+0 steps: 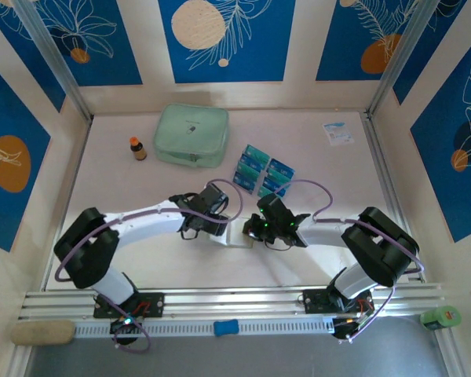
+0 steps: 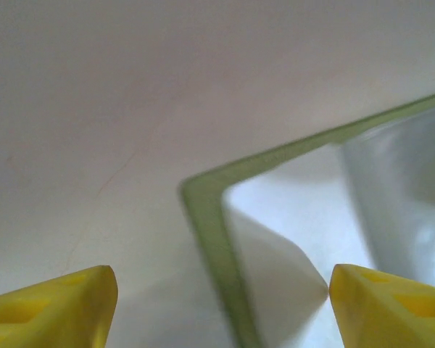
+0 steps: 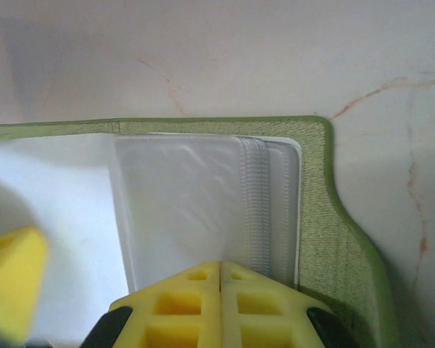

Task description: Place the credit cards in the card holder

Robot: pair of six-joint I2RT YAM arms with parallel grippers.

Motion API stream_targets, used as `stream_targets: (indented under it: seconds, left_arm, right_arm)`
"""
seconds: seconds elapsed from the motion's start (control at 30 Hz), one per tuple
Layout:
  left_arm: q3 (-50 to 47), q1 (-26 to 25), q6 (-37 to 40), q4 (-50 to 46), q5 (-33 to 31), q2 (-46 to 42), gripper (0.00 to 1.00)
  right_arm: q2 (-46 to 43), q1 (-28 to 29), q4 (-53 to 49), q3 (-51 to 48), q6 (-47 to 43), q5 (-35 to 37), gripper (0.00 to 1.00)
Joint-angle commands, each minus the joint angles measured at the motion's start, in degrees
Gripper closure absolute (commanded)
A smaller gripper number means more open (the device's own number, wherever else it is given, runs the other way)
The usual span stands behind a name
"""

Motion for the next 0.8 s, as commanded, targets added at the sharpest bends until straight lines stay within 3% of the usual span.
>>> stream_targets:
  seconds: [0.0,0.17,0.43,0.6,0.77]
  left_arm:
    - [4.50,-0.58,-2.46,-0.99,5.53,-3.65,0.23]
    - [6.10,-0.64,-7.46,3.56,12.74,-5.64,0.23]
    - [0.34,-0.59,-21.86,22.19,22.80,-6.73,0.23]
    - [-4.31,-0.60,-30.36,33.45,26.02,-4.53,0.23]
    - [-8.81,-0.42,-33.65,37.24,24.78,-3.45,0.23]
  right_arm:
    - [0.18,-0.31,-2.55,-0.15,-1.20,-0.05,0.99]
    - [0.10,-0.16,-2.44,-0.36,-1.13,0.02,0.99]
    - [0.51,0.22,-1.91,-0.58,-0.59,0.46,0.99]
    - [0.76,0.63,-1.52,-0.66,-0.23,0.71,0.99]
    - [0.71,0.81,-1.62,-0.66,-0.10,0.98,0.99]
